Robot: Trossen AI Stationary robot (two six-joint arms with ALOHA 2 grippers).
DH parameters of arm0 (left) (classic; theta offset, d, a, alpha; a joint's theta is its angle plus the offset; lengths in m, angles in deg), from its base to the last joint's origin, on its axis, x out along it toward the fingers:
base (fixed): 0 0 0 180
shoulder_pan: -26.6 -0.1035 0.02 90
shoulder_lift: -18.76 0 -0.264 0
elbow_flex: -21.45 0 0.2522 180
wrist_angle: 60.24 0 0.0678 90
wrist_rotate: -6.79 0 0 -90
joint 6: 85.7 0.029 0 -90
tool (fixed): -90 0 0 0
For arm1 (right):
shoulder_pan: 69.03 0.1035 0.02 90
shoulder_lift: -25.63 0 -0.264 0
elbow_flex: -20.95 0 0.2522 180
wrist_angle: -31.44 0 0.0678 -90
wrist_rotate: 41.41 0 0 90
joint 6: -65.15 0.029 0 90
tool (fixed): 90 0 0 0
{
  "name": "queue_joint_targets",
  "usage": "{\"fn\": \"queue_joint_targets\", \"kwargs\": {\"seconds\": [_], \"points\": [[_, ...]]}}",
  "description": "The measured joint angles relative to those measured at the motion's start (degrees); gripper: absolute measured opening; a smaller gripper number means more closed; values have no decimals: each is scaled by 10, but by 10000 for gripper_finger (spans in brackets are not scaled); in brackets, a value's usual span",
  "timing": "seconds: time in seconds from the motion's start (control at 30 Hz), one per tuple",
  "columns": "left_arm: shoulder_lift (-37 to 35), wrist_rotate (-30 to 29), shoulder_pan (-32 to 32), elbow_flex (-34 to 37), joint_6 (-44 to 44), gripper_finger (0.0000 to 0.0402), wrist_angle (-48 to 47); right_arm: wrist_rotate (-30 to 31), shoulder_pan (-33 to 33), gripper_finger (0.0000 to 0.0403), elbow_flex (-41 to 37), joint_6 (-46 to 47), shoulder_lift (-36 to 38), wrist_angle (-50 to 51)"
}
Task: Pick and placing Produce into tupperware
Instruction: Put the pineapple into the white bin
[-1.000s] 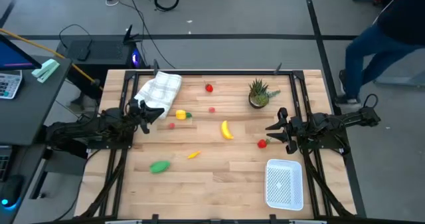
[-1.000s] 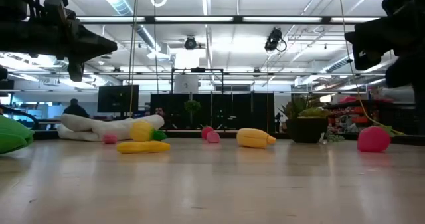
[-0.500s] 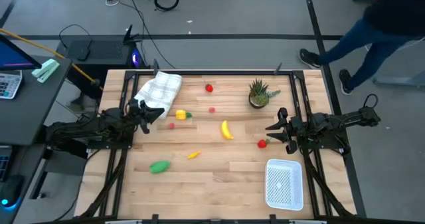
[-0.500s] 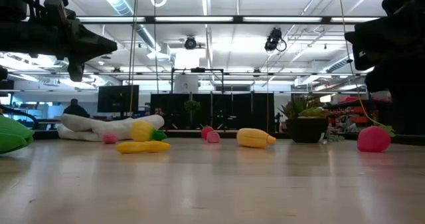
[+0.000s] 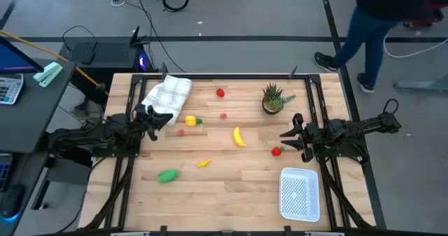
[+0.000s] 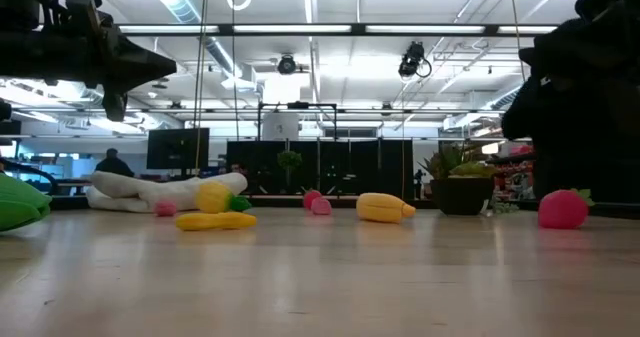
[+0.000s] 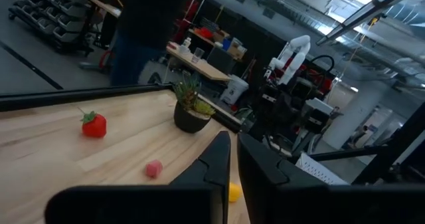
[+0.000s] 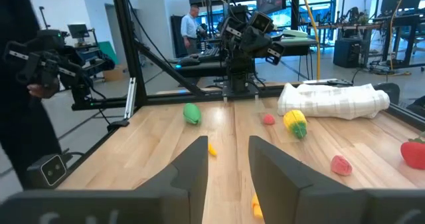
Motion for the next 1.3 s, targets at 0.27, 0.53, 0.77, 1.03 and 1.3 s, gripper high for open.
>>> {"fn": "queue_joint_targets", "kwargs": {"seconds": [0.27,0.53,0.77,1.03,1.3], "points": [[0,7,0,-31,9,27,11,0,0,117,0,0,0,0],[3,30,0,-157,7,17,13,6,-1,117,0,-13,0,0],[63,51,0,-348,-69,55,-264,8,-2,117,11,-31,-1,2],[234,194,0,-544,-138,134,-480,7,-2,117,11,-16,-1,2],[417,268,0,-712,-92,140,-614,73,-3,117,12,103,-2,-89]]}}
